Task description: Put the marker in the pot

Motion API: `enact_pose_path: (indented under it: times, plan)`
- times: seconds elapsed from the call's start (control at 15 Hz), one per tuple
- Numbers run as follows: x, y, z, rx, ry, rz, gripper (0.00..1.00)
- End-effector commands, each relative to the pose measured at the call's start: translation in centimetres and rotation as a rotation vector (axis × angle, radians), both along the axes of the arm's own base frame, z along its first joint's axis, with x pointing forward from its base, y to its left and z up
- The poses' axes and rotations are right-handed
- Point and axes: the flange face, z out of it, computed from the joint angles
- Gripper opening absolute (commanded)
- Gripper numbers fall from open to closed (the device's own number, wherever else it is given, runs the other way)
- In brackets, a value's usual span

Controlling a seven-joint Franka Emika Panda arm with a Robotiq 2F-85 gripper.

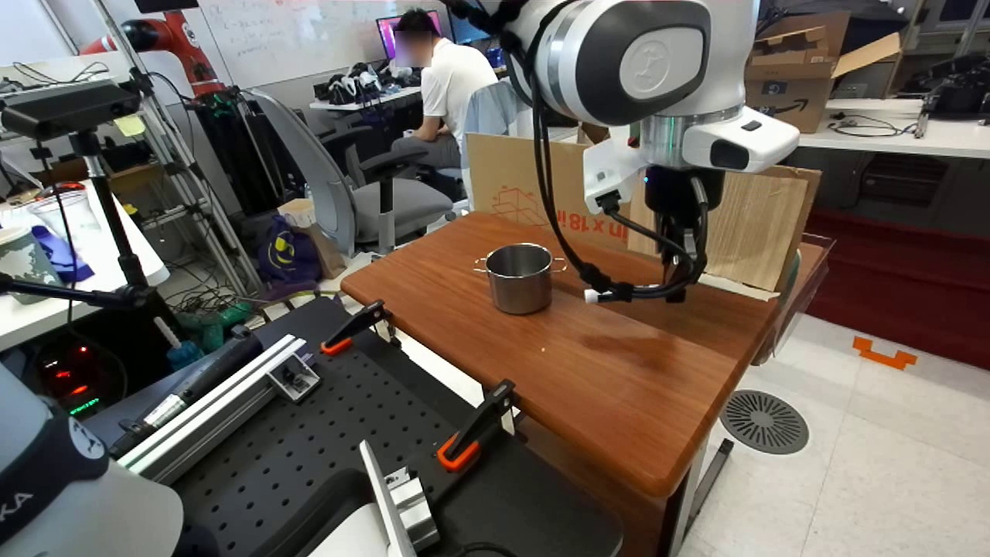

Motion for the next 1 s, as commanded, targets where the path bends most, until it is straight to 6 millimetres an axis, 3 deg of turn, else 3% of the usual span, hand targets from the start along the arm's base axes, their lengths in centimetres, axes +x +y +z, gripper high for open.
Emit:
enact_pose_path:
  times: [0.0,0.33,0.93]
  plan:
    - [-0.3,0.6,3.1,-0.087,-0.067,0.041,0.05]
    - [0.2,3.3,6.3,-0.235,-0.178,0.127,0.05]
    - [0.0,9.4,7.8,-0.431,-0.319,0.25,0.05]
